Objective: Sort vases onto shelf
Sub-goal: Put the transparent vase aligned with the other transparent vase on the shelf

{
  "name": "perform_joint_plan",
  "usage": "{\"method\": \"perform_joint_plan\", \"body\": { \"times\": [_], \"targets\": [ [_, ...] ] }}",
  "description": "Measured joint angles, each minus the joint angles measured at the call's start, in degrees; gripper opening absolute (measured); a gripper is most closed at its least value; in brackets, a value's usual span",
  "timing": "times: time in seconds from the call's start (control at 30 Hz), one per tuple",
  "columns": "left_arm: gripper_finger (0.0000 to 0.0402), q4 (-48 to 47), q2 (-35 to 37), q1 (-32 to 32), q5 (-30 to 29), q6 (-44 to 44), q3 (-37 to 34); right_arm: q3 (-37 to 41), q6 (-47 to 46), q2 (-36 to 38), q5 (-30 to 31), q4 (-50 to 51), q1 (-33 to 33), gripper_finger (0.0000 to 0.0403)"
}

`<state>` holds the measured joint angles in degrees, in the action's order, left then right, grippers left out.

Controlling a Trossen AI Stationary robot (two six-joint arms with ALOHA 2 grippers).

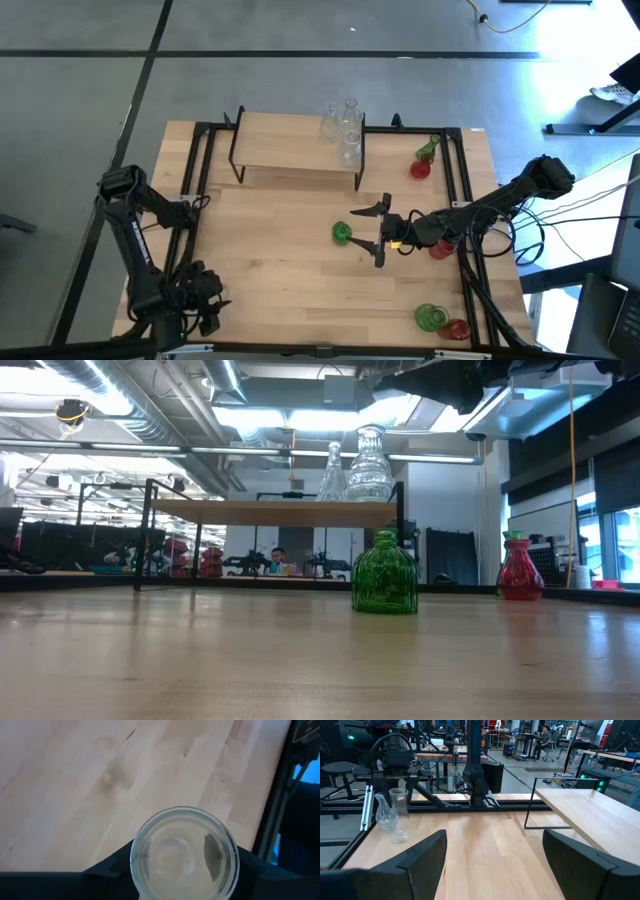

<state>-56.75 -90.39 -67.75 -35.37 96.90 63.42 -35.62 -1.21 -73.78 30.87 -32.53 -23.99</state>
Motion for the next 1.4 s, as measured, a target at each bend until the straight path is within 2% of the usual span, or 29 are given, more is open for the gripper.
{"method": "perform_joint_plan", "body": {
  "times": [0.2,0.5,0.77,1.23,1.4],
  "targets": [
    [0.019,0.2,0.9,3.4,0.1,-3.0,0.0,0.0,0.0,0.0,0.0,0.0,0.0,0.0316],
    [0.019,1.7,3.5,13.0,-3.7,-15.3,0.0,0.0,0.0,0.0,0.0,-0.2,0.0,0.0316],
    [0.019,9.2,5.9,24.6,-2.2,-33.7,0.0,0.0,-0.1,0.0,0.0,-0.4,0.0,0.0316],
    [0.019,26.0,18.3,47.5,5.5,-68.2,0.1,0.0,0.1,0.0,1.5,-0.4,0.0,0.0316],
    [0.019,34.4,19.5,56.0,8.0,-81.3,0.1,0.0,4.5,0.0,0.4,-0.1,0.0,0.0316]
  ]
}}
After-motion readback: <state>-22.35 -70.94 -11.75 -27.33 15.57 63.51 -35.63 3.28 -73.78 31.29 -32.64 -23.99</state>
